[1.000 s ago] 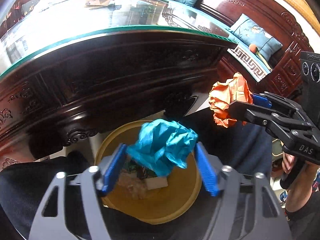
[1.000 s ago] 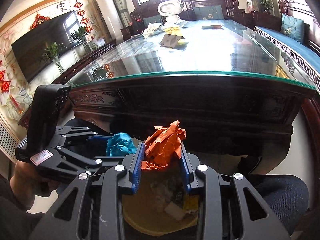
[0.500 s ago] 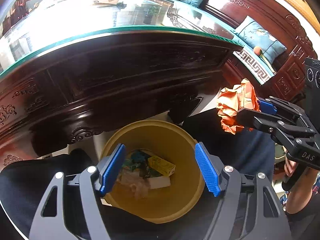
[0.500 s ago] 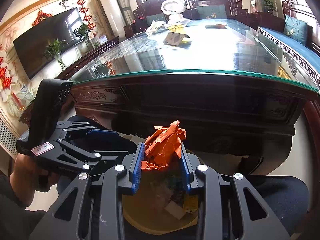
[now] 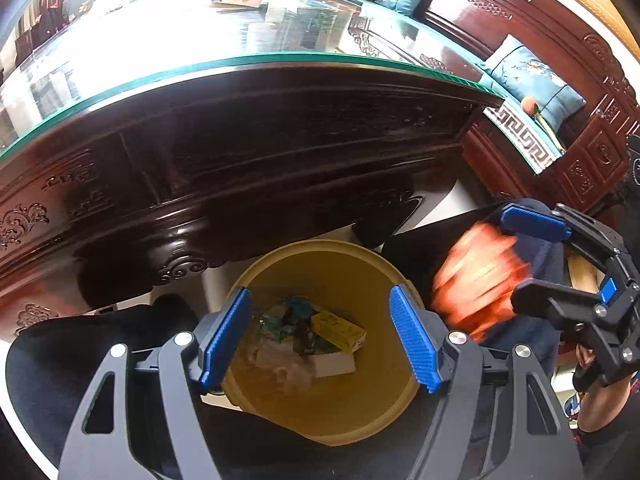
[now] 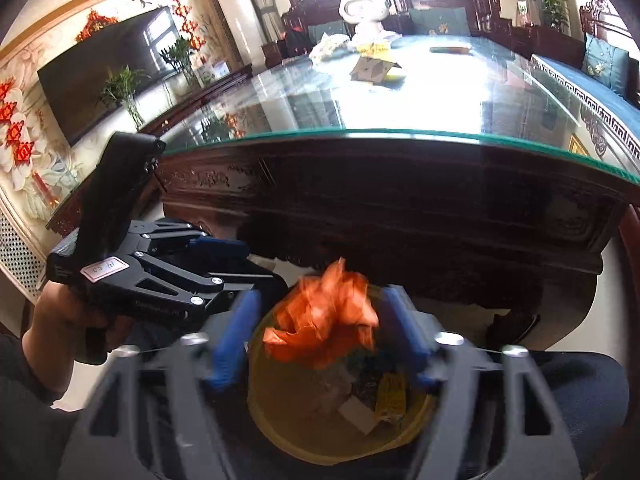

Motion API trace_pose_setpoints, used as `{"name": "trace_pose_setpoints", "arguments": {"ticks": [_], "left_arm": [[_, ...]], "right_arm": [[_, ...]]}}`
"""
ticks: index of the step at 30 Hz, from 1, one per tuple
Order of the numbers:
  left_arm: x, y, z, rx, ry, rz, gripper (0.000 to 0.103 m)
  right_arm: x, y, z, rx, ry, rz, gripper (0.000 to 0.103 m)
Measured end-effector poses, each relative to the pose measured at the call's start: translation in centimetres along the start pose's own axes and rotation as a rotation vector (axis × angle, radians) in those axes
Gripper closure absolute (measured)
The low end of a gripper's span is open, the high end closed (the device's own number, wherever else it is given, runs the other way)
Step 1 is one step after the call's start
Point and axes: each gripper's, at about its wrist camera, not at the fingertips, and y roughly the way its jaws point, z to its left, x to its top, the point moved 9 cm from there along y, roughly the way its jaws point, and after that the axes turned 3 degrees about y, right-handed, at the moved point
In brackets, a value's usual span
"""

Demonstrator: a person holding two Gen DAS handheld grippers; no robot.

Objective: Collect trash
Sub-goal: 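Carry the teal and orange papers over the bin and release both, then raise both tools back toward the table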

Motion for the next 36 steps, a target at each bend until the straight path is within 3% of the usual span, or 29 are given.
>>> {"name": "trace_pose_setpoints", "arguments": {"ticks": [11,16,21,24,26,27,31,36], "left_arm": [[0.4,-0.2,0.3,0.015,0.017,0.002,0.032],[0.7,-0.4,0.4,0.024,0.021,0.002,0.032],[0.9,-0.2,0.1,0.025,0.027,0.0,0.031],[1.1,-0.3,0.1,0.029,0.027,-0.006,0.025],[1.3,-0.2,0.2,0.036,0.022,-0.006,0.008],[1.4,-0.3,0.4,0.046,0.018,-0.005,0.004],[1.7,-0.5,1.1,0.079,0.009,0.001,0.004],[3.8,-2.1,2.5,0.087,-0.013,-0.073,0.004]], "right_arm": [[0.6,-0.6,-0.8,-0.002,0.042,-0.019,0.033],[0.9,-0.9,-0.9,-0.021,0.033,-0.038,0.019],[1.0,-1.0,-0.2,0.0,0.008,-0.052,0.014],[1.1,-0.9,0.0,-0.013,-0.013,-0.063,0.009],[1.2,-0.6,-0.1,-0.018,-0.011,-0.062,0.008],[1.3,-0.5,-0.2,-0.022,-0.008,-0.063,0.008],[1.6,-0.2,-0.6,-0.035,0.011,-0.075,0.008],[3.1,0.1,-1.1,-0.04,0.023,-0.107,0.008]]}}
